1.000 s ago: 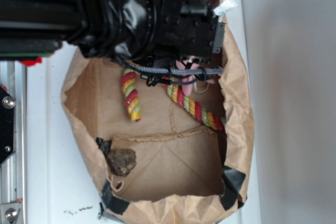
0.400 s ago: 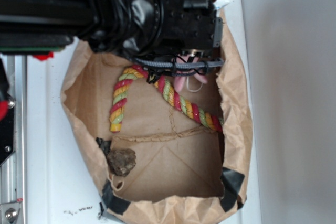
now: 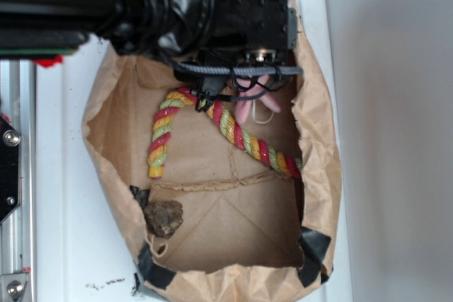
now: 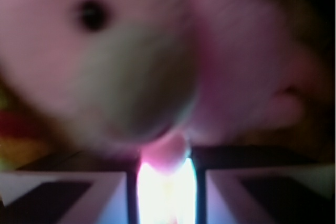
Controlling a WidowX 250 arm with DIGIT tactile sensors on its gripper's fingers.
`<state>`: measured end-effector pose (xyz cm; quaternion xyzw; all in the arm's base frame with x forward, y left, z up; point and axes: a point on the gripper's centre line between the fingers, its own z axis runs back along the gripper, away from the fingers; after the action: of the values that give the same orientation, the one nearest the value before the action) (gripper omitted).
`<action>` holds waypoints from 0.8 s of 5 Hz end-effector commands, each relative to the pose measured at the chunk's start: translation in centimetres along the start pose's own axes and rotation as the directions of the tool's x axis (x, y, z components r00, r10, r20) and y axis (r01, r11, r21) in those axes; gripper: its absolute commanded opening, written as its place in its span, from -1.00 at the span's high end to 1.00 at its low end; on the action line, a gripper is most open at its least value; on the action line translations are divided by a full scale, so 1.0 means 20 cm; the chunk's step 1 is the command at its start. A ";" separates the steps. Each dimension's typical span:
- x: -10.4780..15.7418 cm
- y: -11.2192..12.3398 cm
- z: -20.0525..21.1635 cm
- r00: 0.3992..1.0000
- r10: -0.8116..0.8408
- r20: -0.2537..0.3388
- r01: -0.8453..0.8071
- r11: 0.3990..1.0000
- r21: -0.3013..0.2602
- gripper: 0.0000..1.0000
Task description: Grab the green sponge.
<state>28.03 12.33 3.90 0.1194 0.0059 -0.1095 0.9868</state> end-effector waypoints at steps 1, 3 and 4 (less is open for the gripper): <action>-0.03 0.11 0.38 0.984 0.063 0.169 -0.048 0.995 -0.092 1.00; -0.06 -0.02 0.61 0.965 0.032 0.260 0.016 0.984 -0.177 1.00; -0.08 -0.07 0.68 0.960 0.033 0.278 0.022 0.981 -0.191 1.00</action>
<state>26.03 8.02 15.14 -0.0100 -0.0966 -0.1154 0.9886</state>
